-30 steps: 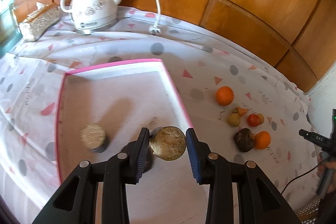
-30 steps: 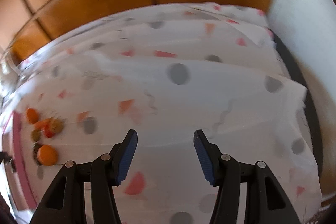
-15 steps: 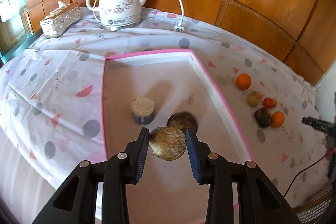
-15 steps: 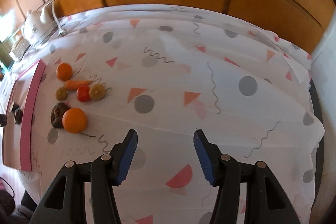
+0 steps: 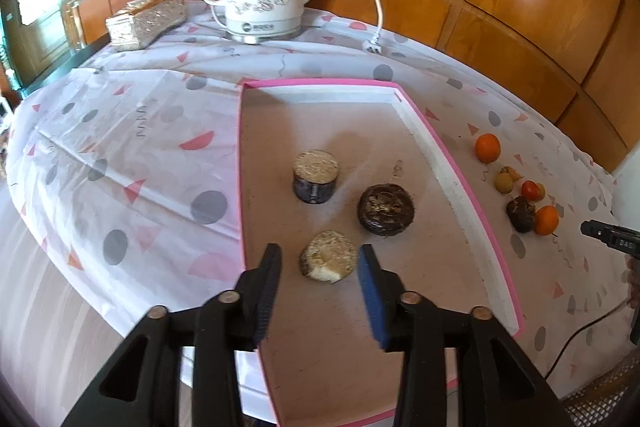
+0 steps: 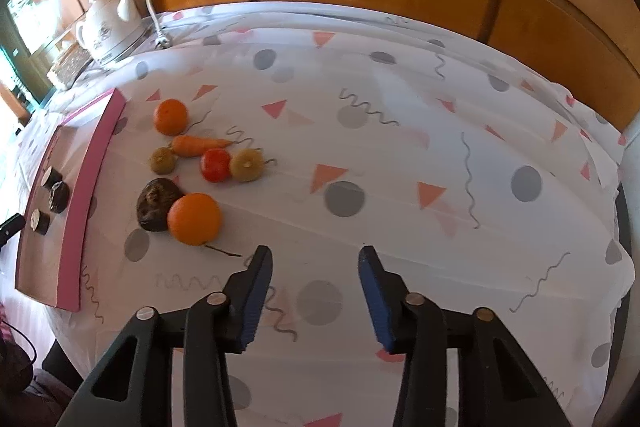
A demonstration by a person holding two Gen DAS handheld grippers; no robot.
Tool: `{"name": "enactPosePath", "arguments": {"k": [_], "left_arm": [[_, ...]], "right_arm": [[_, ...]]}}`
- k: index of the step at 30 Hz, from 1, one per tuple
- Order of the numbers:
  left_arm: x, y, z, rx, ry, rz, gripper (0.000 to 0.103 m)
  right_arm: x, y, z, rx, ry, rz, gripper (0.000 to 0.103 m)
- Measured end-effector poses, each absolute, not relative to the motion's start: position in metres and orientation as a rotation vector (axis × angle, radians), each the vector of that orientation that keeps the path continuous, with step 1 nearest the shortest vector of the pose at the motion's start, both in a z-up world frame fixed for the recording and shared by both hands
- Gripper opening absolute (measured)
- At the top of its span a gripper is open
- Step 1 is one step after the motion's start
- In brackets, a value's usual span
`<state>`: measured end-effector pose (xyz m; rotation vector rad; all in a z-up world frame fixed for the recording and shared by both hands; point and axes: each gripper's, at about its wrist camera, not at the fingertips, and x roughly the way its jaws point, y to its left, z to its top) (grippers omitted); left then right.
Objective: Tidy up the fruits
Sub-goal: 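Withdraw the left gripper from the tray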
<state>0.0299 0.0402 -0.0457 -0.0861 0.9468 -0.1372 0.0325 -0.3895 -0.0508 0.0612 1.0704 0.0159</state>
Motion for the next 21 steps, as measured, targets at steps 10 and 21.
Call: {"name": "enactPosePath", "arguments": {"k": [10,21], "left_arm": [[0.021,0.041,-0.036,-0.057,0.889,-0.127,0.052],[0.019,0.053,-0.035,-0.100,0.885,-0.113,0.056]], "right_arm": [[0.053,-0.341,-0.041,0.009,1.044,0.105,0.039],[0.107,-0.277,-0.049,-0.289,1.055,0.207,0.039]]}}
